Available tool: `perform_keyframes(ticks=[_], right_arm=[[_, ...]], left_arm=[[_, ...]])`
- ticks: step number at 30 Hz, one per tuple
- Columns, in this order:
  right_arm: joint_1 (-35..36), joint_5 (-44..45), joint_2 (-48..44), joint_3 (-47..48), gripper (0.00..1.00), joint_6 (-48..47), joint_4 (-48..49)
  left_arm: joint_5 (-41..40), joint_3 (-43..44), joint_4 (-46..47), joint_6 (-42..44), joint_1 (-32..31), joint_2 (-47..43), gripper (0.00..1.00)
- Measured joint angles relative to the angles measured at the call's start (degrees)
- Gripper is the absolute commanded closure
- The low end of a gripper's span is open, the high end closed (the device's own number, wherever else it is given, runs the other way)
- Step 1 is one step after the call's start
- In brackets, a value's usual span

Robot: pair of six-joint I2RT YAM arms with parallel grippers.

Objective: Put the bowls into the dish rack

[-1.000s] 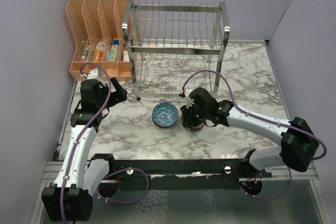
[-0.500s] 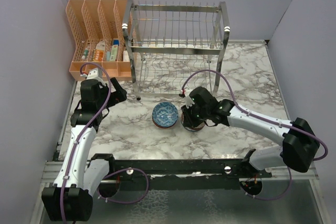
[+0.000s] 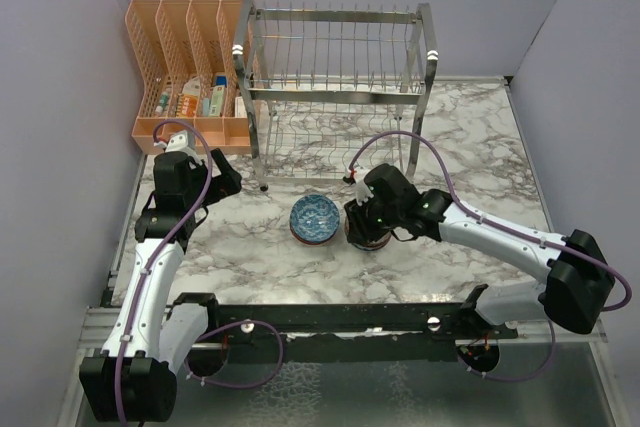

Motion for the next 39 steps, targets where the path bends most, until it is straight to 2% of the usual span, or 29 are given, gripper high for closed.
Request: perform_keyframes(ticks=[4, 15, 29, 32, 39], right_arm=[[0.0, -0.3, 0.0, 0.0, 0.53, 0.0, 0.0], [0.0, -1.1, 1.1, 0.0, 0.57, 0.0, 0.2], [0.0, -1.1, 2.1, 0.0, 0.83, 0.0, 0.3], [0.0, -0.9, 2.1, 0.0, 0.97, 0.0, 0.2], [0.0, 0.3, -0.5, 0.0, 0.99, 0.1, 0.5]], left_arm=[[0.0, 0.0, 0.0, 0.0, 0.0, 0.0, 0.01], [0.0, 0.0, 0.0, 0.2, 0.0, 0.0, 0.01], [0.0, 0.0, -0.4, 0.3, 0.0, 0.0, 0.01], [0.0, 0.0, -0.4, 0.3, 0.0, 0.0, 0.01], [-0.2, 0.0, -0.6, 0.3, 0.0, 0.0, 0.01]])
